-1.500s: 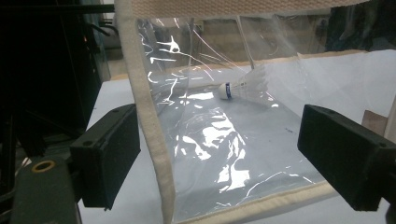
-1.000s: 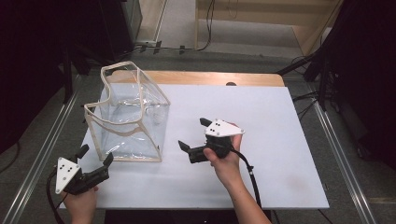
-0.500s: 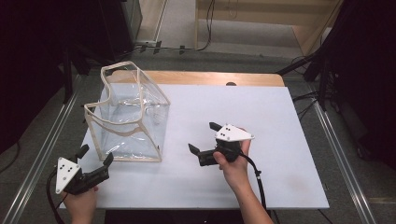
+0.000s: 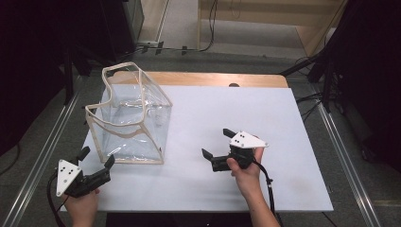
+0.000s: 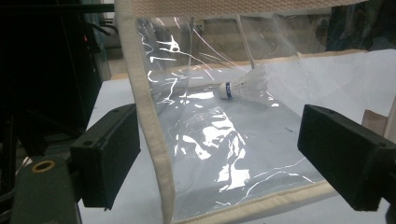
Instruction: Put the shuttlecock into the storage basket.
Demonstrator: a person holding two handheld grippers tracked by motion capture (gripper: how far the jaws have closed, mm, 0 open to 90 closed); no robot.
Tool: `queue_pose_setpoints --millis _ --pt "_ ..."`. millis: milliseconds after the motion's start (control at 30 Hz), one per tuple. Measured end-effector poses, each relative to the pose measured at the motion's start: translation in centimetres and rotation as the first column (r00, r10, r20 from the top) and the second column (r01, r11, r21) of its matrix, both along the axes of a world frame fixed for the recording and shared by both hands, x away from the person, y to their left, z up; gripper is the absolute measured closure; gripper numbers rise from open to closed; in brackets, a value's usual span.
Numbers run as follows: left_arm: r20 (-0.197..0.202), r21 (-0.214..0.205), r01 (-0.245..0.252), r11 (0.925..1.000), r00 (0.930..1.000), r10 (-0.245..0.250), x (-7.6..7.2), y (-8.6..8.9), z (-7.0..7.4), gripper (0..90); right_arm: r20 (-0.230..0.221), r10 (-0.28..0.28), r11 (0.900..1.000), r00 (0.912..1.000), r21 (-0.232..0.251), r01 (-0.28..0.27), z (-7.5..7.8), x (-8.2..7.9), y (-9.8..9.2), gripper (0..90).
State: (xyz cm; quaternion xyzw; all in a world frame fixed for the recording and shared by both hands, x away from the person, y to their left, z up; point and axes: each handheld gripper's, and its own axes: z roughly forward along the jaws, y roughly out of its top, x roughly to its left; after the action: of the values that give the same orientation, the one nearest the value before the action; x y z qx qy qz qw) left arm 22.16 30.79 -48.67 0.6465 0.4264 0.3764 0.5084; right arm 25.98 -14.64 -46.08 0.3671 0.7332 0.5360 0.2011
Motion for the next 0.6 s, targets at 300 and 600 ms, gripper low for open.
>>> queue_pose_setpoints --millis 300,600 --pt "0.001 0.001 0.0 1.0 1.0 0.0 0.0 0.0 0.0 13.7 0.011 -0.03 0.9994 0.9995 -0.02 0.03 -0.5 -0.5 -1.0 0.0" --pt "0.001 0.002 -0.001 1.0 1.0 0.001 0.0 0.0 0.0 13.7 0.004 -0.04 0.9992 0.9992 0.002 0.04 -1.2 -1.0 -2.6 0.0"
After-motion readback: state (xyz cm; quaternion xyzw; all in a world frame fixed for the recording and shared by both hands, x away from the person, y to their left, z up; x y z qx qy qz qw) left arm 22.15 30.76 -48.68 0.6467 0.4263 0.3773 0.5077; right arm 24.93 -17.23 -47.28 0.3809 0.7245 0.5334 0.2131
